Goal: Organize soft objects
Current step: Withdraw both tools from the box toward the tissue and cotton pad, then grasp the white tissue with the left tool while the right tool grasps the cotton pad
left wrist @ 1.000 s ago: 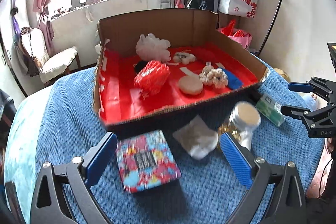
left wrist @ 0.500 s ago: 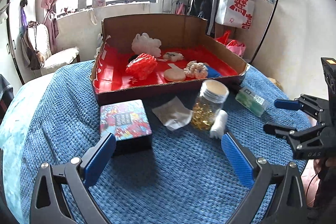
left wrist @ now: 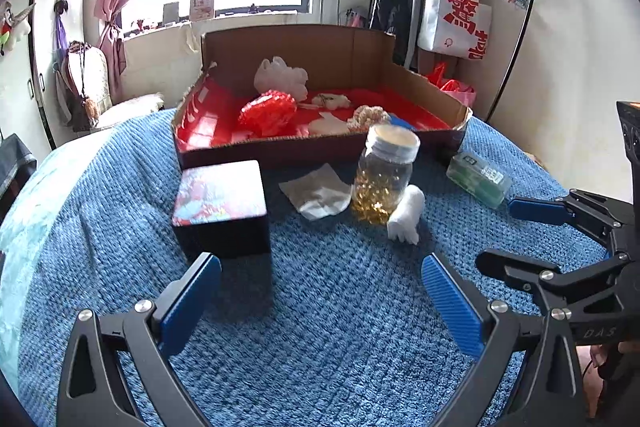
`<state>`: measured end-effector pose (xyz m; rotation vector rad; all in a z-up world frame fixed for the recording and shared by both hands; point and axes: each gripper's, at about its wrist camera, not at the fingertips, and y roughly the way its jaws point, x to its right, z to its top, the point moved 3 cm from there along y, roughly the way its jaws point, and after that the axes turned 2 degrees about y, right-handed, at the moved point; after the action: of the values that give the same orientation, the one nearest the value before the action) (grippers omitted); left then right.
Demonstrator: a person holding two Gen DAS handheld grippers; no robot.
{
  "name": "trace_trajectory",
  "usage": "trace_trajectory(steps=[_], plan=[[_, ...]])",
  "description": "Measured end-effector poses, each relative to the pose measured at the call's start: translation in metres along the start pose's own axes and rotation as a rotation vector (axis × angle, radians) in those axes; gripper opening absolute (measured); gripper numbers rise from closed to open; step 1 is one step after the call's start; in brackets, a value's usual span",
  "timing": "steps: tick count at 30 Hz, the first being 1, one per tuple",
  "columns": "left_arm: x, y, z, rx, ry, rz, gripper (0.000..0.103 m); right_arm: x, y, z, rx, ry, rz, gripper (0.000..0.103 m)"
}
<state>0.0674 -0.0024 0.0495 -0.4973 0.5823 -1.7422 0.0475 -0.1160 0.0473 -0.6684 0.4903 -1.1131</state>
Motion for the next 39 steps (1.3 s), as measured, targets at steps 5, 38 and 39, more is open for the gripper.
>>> trace_trajectory(steps=[5,38,39], plan=[[0.003,0.005,-0.008,-0.019,0.002,-0.008,0.103,0.001,0.006,-0.004,-0.015,0.009,0.006,0.073],[0.005,0.092,0.065,-0.274,0.422,-0.339,0.075,0.017,0.076,0.042,-0.13,-0.091,0.305,0.073],[0.006,0.096,0.063,-0.287,0.435,-0.335,0.075,0.016,0.077,0.042,-0.134,-0.094,0.307,0.073]])
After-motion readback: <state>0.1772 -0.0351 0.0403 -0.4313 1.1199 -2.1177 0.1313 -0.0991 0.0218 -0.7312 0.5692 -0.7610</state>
